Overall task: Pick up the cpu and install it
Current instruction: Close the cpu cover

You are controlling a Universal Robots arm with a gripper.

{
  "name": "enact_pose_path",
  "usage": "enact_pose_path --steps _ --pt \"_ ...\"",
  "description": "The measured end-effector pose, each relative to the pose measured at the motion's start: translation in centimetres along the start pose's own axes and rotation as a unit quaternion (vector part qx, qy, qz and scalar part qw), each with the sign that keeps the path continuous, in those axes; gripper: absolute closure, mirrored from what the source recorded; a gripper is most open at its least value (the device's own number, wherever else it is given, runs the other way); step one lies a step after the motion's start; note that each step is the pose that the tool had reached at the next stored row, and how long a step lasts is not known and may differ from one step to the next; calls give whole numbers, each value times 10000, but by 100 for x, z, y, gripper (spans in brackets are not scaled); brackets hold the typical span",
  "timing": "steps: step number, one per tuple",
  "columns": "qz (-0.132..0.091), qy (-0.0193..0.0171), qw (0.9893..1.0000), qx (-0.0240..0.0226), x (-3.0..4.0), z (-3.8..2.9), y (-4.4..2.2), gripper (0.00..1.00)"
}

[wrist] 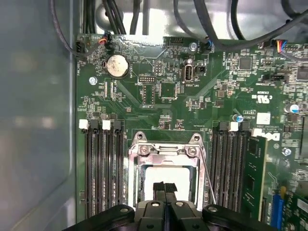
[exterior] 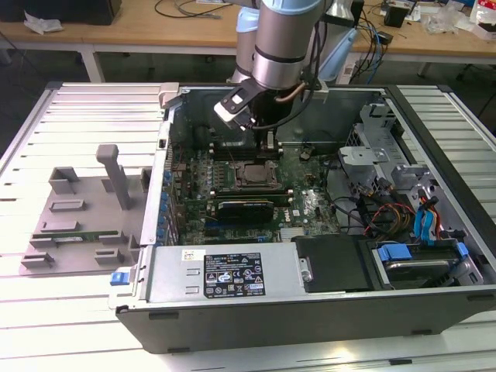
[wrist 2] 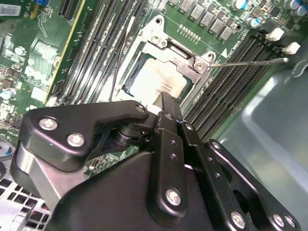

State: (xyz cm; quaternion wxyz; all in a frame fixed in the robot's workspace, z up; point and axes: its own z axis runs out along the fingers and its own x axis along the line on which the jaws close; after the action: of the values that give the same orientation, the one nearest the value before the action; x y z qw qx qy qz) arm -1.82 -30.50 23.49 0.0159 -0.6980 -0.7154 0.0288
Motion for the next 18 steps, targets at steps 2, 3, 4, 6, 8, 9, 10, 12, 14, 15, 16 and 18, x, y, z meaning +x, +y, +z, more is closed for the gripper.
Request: enact_pose_path --steps 2,3,4,6,8,9,10,12,14,15,16,18 --pt "0 0 10000 0 -1 -78 -5 89" --pt "0 0 10000 0 -2 -101 -6 89" --pt "0 0 10000 0 -3 -165 -11 89" --pt "0 0 10000 0 -4 -232 -15 89" --pt "0 1 10000 -1 -4 -258 -16 89" --pt "0 2 10000 -1 -4 -258 -16 89" --pt "0 0 10000 0 -4 -259 -16 89" --pt "0 0 10000 0 -4 -259 -16 89" --pt "0 0 10000 0 -5 -260 -16 89" --pt "0 0 10000 0 -4 -260 -17 89" --pt "0 0 10000 0 -4 -260 -17 89" --pt "-1 0 10000 0 -5 -261 -17 89"
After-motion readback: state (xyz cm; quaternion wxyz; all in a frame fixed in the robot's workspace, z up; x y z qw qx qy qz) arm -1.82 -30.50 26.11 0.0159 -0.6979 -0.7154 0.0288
